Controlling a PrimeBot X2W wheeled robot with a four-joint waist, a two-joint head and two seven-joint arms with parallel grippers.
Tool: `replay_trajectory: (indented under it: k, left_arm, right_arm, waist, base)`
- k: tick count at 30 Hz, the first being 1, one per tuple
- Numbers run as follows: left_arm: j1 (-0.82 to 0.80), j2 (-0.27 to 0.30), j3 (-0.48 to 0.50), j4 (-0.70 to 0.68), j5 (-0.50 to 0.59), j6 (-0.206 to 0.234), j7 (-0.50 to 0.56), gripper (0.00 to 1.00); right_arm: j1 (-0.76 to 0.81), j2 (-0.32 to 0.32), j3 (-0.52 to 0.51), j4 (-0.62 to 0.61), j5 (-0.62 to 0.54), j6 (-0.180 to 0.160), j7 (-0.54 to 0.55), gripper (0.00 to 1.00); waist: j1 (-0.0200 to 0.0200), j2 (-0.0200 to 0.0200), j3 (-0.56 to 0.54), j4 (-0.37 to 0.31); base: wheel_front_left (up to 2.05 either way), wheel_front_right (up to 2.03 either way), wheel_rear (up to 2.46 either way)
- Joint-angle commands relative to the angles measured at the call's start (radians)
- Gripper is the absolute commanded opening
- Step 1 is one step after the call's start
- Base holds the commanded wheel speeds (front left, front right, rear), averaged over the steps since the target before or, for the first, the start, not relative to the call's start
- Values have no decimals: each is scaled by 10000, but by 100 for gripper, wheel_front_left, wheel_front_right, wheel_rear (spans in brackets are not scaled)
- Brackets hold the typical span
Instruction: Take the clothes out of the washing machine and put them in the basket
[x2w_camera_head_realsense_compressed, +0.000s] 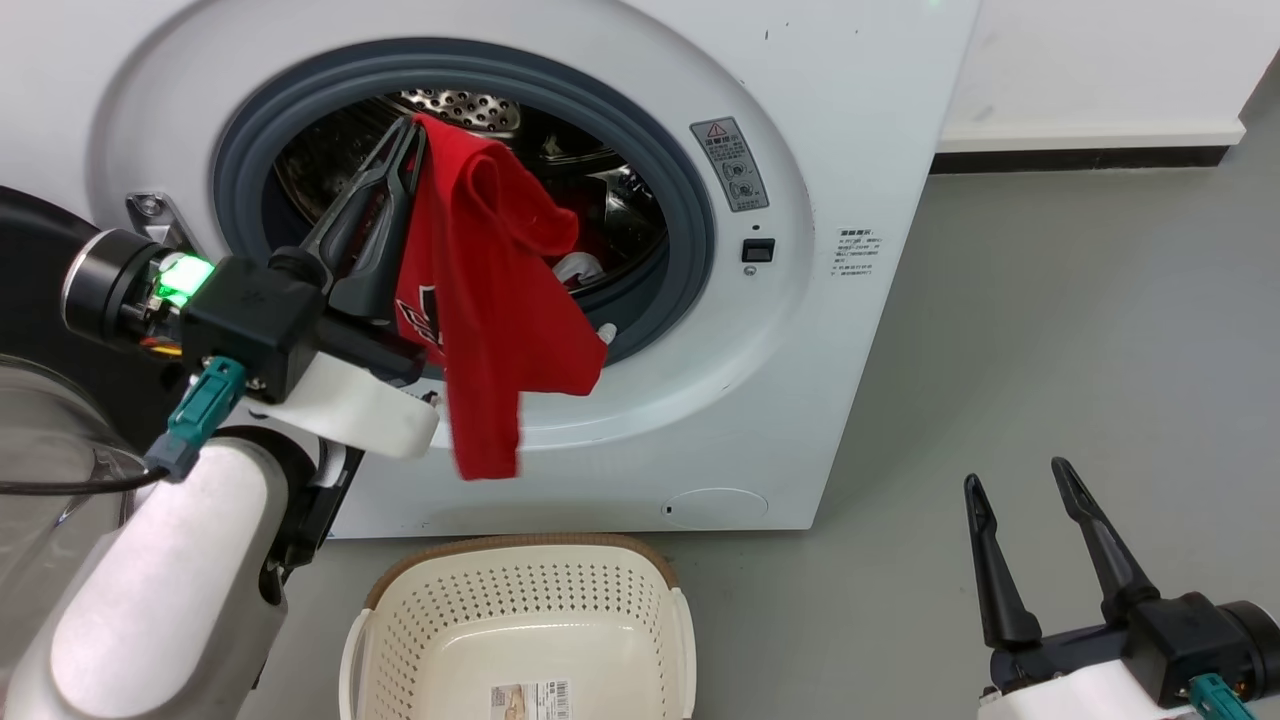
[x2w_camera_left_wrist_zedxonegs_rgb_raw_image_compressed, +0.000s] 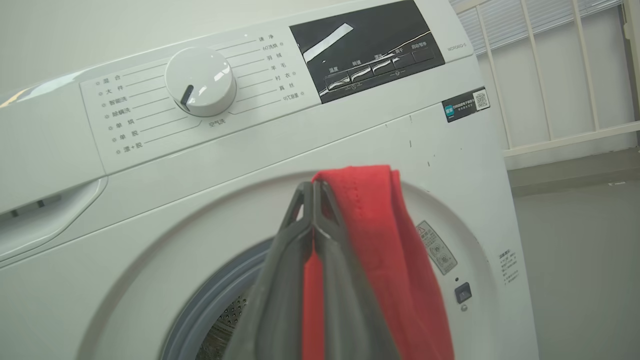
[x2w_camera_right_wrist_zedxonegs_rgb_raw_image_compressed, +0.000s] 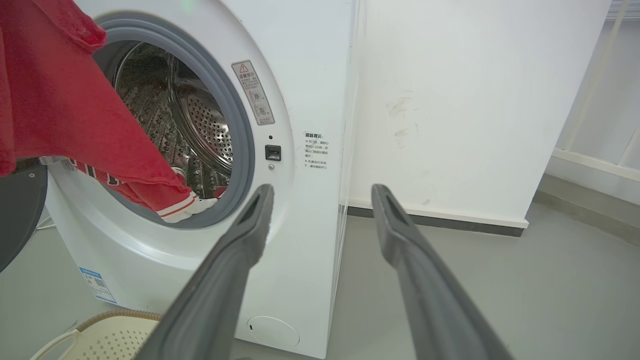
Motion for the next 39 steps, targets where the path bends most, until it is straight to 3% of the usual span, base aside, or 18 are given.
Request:
replay_trajectory:
  k: [1, 10, 21, 30, 39]
  left_arm:
    - [150, 75, 41, -246, -17, 63, 74, 0]
    - [476, 330, 49, -1558, 50, 358, 607, 0]
    - [1722, 261, -10, -1272, -468, 558, 338, 0]
    - [2519, -104, -545, -250, -756, 382, 8, 0]
    - [2493, -627, -995, 1898, -968, -33, -642, 0]
  right_arm:
    - [164, -4, 3, 33, 9, -7, -23, 100]
    - [259, -6, -41, 148, 65, -7, -24, 100]
    - [159, -4, -76, 153, 60, -7, -23, 100]
    - [-170, -6, -72, 73, -2, -7, -24, 100]
    - [-899, -2, -102, -84, -94, -7, -23, 100]
  waist:
    - [1, -1, -57, 13]
    - [1, -1, -220, 115]
    - [1, -1, -21, 97]
    - [1, -1, 572, -35]
    - [1, -1, 1902, -268]
  base:
    - [0, 0, 0]
    - [0, 0, 0]
    - [0, 0, 0]
    - [0, 0, 0]
    - [0, 0, 0]
